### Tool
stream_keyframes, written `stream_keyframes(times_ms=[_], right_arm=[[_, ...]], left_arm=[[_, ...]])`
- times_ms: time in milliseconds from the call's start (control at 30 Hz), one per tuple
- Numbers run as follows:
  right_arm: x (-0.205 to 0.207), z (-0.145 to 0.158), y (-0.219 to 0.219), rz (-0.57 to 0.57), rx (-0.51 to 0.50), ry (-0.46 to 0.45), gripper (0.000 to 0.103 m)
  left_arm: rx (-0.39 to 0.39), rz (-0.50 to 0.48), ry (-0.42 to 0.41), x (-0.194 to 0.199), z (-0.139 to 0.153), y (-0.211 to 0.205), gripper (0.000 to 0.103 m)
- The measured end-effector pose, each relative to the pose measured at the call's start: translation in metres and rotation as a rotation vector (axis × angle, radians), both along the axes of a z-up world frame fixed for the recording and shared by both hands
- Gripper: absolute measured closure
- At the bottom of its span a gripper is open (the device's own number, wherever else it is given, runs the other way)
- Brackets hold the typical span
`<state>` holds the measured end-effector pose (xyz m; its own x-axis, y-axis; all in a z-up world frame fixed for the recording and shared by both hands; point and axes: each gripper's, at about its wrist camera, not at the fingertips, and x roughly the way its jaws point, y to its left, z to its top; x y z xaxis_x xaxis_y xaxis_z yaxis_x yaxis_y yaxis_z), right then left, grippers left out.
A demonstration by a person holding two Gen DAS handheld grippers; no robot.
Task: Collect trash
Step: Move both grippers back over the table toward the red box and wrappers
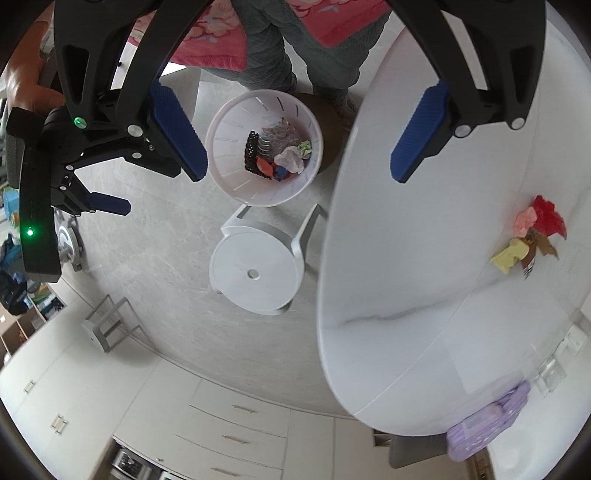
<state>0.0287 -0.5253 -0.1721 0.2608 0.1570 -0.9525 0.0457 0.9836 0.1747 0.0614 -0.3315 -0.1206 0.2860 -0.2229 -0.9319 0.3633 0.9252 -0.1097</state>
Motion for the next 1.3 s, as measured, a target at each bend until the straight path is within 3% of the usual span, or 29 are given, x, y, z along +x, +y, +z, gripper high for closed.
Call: stream_keyframes(times_ms=[333, 700, 1033, 1300], right_arm=[[0.048, 0.013, 0.056, 0.103, 0.015, -0.031, 0.003], [0.109, 0.022, 0.143, 0.249, 0.022, -0.052, 0.003], [0.146, 0.017, 0.196, 0.307, 0.029, -0.040, 0.003], [0.171, 0.009, 0.214, 0.320, 0.046, -0.021, 0.003]], left_arm=[[-0.010, 0.217, 0.006, 0.027, -0.003, 0.083, 0.008], [0.012, 0.480, 0.020, 0.049, -0.018, 0.208, 0.008], [-0.007, 0.643, 0.017, 0.120, -0.034, 0.283, 0.008], [0.000, 0.718, 0.084, 0.173, -0.068, 0.313, 0.016]])
